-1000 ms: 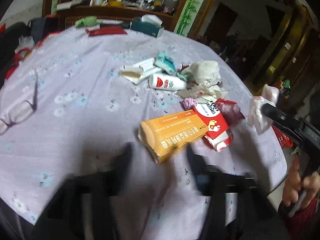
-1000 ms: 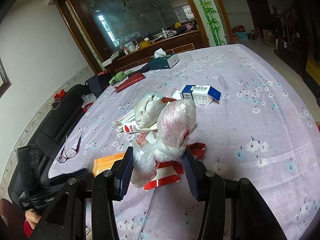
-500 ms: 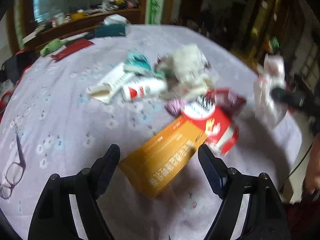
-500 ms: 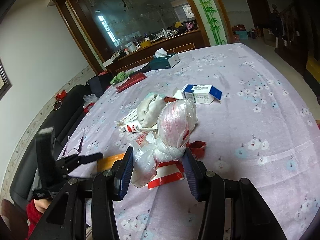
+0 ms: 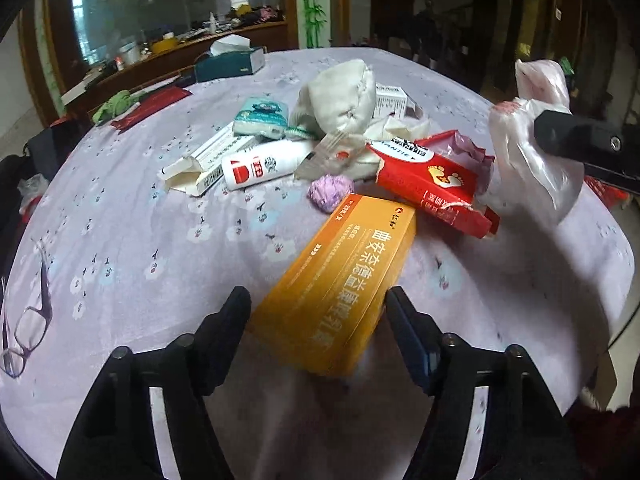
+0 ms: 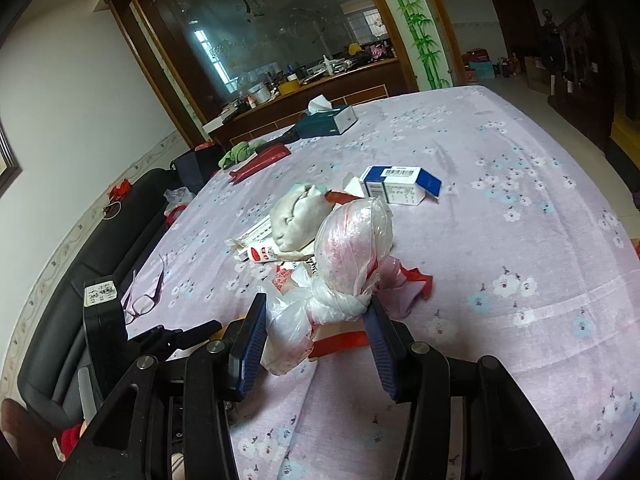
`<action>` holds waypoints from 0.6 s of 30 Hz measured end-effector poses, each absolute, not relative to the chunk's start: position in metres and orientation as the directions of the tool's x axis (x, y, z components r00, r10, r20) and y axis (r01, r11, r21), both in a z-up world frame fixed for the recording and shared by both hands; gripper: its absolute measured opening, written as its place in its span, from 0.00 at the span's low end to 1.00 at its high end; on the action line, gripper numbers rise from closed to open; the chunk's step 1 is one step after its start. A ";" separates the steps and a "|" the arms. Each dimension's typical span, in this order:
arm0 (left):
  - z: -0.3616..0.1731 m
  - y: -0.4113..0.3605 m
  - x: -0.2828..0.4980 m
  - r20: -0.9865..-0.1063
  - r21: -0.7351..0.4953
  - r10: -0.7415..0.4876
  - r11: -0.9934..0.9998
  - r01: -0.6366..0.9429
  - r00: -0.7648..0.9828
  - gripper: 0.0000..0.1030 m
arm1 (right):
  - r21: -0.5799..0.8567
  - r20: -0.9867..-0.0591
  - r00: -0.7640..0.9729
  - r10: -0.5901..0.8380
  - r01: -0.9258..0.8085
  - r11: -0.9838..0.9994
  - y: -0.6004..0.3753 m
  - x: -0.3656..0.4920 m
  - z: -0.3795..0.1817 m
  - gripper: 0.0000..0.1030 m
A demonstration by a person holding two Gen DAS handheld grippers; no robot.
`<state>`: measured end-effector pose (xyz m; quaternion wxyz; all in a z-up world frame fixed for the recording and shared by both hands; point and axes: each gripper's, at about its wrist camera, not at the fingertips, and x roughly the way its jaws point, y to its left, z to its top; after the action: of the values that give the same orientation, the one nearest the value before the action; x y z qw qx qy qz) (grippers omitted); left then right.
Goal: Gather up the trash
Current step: 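Grasp the white plastic bag bundle with the right tool while the left tool grasps the orange ointment box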
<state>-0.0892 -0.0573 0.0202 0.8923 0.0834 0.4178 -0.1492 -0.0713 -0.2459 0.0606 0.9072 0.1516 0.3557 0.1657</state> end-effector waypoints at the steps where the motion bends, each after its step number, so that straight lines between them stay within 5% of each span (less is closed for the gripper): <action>1: 0.021 -0.059 -0.091 -0.767 0.027 -0.189 0.946 0.324 0.614 0.63 | 0.391 -0.594 0.695 0.406 -0.191 0.900 -0.247 -0.072 0.061 0.50; 7: 0.023 -0.066 -0.101 -0.751 0.045 -0.145 0.962 0.269 0.644 0.55 | 0.390 -0.593 0.698 0.401 -0.187 0.901 -0.250 -0.074 0.059 0.50; 18: 0.013 -0.069 -0.083 -0.772 0.020 -0.135 0.971 0.236 0.621 0.55 | 0.386 -0.598 0.698 0.395 -0.182 0.905 -0.250 -0.079 0.057 0.50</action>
<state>-0.0826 -0.0689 0.0131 0.8982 0.0597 0.4231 -0.1035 -0.0789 -0.2502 0.0570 0.9091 0.1502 0.3548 0.1585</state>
